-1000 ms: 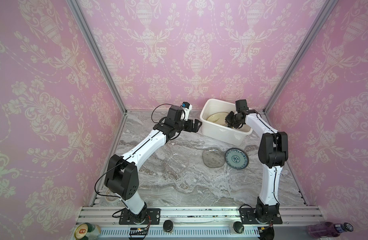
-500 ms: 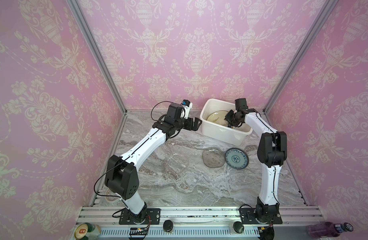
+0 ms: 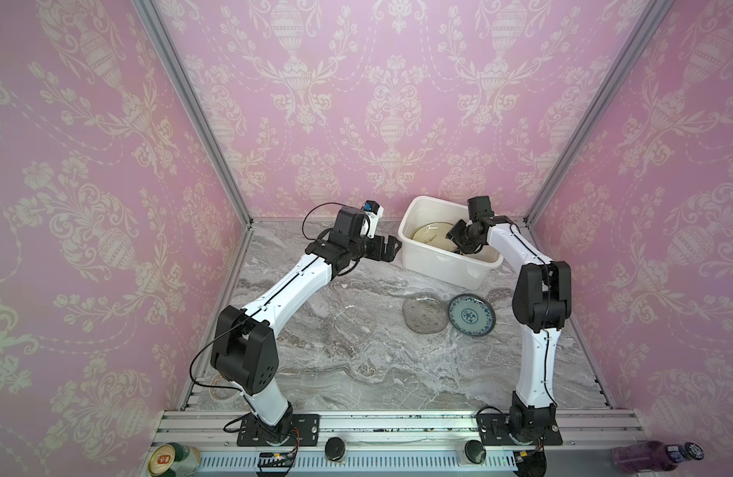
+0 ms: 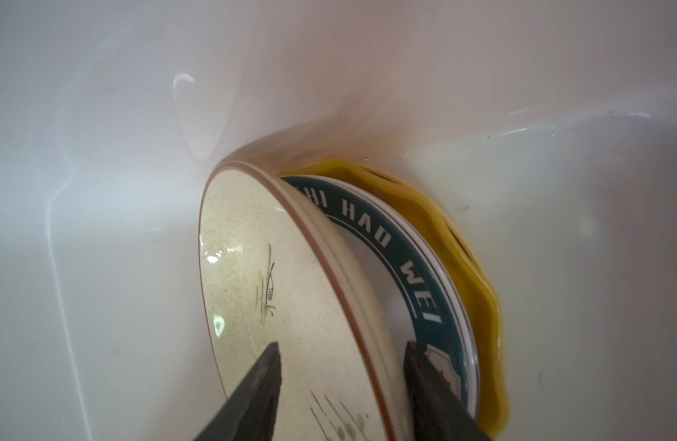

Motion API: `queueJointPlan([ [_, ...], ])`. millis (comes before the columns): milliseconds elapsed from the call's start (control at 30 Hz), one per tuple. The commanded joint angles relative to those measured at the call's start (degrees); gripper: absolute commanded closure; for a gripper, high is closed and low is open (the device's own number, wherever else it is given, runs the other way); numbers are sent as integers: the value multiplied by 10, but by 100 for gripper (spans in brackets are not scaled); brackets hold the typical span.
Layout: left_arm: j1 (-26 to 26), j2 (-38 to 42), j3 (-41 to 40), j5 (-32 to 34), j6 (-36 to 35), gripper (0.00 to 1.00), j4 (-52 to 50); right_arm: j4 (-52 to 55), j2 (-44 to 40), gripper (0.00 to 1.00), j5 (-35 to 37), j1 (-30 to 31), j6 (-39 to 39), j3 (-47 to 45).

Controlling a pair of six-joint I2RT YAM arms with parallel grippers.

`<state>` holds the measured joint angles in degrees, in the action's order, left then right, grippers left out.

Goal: Place the plates into the plastic bin on the countertop
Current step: Place the plate in the plastic bin, then move the plate to the center of the table.

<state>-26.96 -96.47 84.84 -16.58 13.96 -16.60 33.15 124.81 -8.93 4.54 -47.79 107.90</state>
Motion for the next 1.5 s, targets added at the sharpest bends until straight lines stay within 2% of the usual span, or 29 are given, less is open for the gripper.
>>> queueJointPlan([
  [0, 0, 16, -3, 23, -18, 1, -22, 3, 11, 43, 11, 4, 13, -11],
  [433, 1, 69, -44, 63, -26, 1, -43, 16, 5, 24, 31, 4, 30, -11],
  [600, 1, 96, -58, 119, -14, 1, -56, 25, -36, 17, 48, 10, 59, 1],
  [767, 10, 142, -104, 193, 15, 1, -22, 67, -106, 16, 70, 32, 124, 16],
  [867, 29, 176, -144, 166, 29, 1, 14, 93, -158, 16, 74, 38, 155, -1],
  [967, 52, 205, -188, 166, 94, 1, 50, 113, -218, 17, 71, 38, 177, -34],
  [1100, 101, 220, -238, 87, 173, 1, 91, 131, -288, 19, 32, 38, 193, -84],
  [1167, 109, 211, -238, 81, 186, 1, 60, 127, -321, 20, -12, 42, 194, -118],
  [1267, 109, 195, -219, 118, 194, 1, -38, 117, -358, 21, -70, 70, 217, -163],
  [1367, 110, 188, -224, 148, 212, 1, -106, 125, -380, 21, -97, 103, 232, -207],
  [1467, 109, 182, -227, 149, 211, 1, -151, 102, -411, 22, -112, 127, 205, -282],
])
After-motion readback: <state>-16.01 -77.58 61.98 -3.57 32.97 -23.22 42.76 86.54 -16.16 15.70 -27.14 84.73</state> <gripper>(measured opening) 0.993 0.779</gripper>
